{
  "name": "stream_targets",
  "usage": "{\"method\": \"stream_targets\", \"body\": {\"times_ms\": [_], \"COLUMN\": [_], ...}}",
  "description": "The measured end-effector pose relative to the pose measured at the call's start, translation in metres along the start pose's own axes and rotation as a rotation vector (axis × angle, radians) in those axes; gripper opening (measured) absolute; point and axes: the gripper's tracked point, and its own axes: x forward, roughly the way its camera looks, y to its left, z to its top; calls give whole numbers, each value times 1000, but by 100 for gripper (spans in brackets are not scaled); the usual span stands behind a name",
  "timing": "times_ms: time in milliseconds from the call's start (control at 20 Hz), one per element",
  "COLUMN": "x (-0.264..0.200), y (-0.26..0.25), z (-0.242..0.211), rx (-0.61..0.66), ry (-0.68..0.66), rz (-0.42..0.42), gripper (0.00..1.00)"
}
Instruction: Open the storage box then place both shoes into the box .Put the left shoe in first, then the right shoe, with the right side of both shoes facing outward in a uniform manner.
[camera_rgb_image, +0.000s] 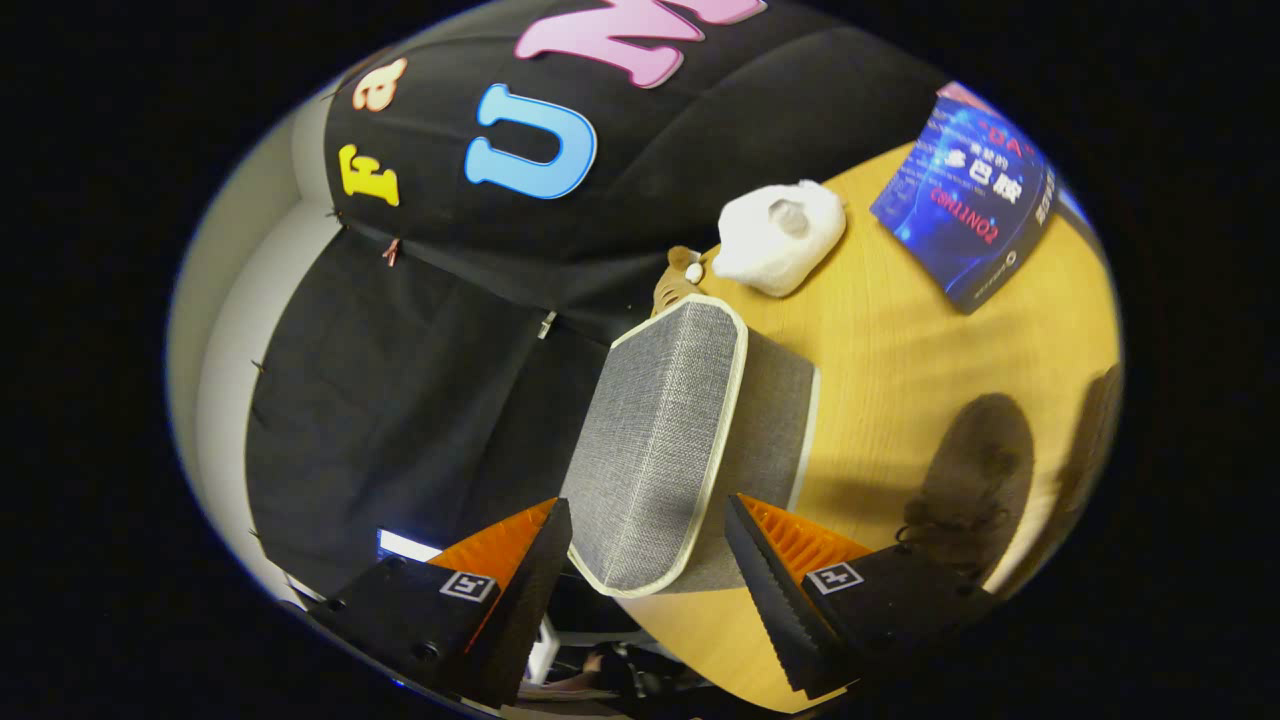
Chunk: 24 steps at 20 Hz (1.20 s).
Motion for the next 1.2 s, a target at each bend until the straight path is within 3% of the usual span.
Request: {"method": "stream_targets", "body": {"times_ms": [150,400,650,700,750,900,1000,1200], "x": [14,38,52,52,52,46,35,25], "y": [-15,-32,-17,-19,-22,-21,-10,19], "z": [-1,-3,-1,-3,-5,-6,2,5], "rx": [125,218,304,305,302,313,290,214], "ry": [66,116,105,105,114,129,94,64], "rz": [44,98,202,203,200,215,249,286], "gripper": [96,96,93,79,71,30,11,5]}}
